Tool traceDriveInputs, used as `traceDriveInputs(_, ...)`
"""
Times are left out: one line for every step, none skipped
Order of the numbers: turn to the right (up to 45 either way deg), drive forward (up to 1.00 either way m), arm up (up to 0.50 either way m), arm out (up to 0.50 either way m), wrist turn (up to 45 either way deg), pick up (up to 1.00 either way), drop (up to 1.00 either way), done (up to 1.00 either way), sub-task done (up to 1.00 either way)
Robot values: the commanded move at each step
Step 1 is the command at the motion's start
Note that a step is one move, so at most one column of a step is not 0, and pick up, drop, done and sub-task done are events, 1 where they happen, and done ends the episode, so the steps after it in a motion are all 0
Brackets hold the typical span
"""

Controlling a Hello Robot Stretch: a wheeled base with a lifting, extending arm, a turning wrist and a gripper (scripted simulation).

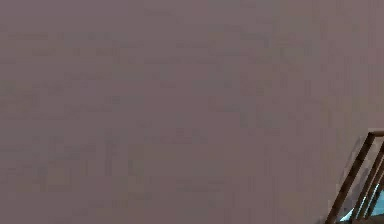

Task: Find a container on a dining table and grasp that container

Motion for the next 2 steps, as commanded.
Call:
traceDriveInputs(0.0, 0.0, 0.0, 0.0, 45.0, 0.0, 0.0, 0.0, 0.0)
traceDriveInputs(0.0, 0.0, 0.0, 0.0, 45.0, 0.0, 0.0, 0.0, 0.0)
